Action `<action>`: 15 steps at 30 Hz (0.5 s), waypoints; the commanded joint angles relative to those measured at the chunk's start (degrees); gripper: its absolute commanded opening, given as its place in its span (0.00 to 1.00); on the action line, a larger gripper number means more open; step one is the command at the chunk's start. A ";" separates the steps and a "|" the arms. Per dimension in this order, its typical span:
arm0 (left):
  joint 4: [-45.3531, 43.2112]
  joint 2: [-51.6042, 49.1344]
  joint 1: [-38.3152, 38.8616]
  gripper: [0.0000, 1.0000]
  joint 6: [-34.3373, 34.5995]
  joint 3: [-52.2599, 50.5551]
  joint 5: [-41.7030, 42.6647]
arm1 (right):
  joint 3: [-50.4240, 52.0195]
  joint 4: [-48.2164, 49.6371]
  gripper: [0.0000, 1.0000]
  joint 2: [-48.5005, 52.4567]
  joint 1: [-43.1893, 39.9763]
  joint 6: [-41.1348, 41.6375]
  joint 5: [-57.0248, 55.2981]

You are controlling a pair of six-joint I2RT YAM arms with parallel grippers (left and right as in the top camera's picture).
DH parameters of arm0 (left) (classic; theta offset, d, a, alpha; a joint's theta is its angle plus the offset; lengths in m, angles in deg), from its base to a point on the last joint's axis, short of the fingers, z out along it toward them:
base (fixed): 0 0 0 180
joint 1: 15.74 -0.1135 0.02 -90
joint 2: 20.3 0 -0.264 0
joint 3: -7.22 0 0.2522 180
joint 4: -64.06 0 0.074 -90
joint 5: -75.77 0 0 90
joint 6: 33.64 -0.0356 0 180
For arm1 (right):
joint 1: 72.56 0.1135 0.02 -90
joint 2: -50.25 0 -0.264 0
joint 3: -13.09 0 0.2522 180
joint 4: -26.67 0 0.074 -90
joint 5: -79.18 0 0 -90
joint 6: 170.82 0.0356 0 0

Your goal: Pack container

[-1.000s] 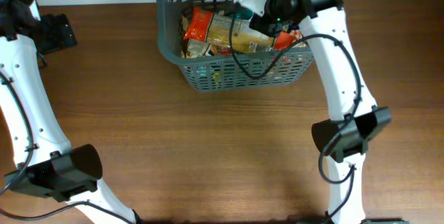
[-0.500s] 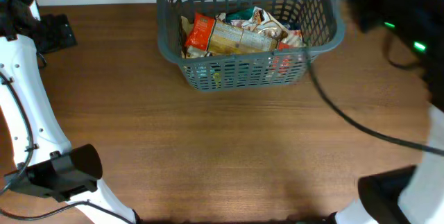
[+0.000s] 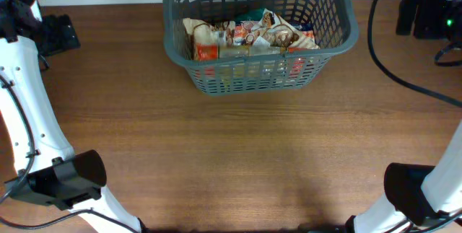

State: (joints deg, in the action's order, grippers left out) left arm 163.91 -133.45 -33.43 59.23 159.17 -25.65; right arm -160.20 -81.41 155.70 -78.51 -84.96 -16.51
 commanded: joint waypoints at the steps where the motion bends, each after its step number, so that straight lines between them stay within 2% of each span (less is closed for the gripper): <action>1: -0.09 -0.44 -0.11 0.99 0.57 -0.26 -0.39 | -0.50 0.17 0.99 -0.94 -0.07 1.49 1.16; 15: -0.07 -0.44 -0.11 0.99 0.57 -0.26 -0.39 | -0.50 0.17 0.99 -0.94 -0.07 1.49 1.16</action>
State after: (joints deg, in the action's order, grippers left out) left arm 163.91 -133.45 -33.43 59.23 159.17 -25.65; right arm -160.20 -81.41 155.68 -78.53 -84.00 -15.86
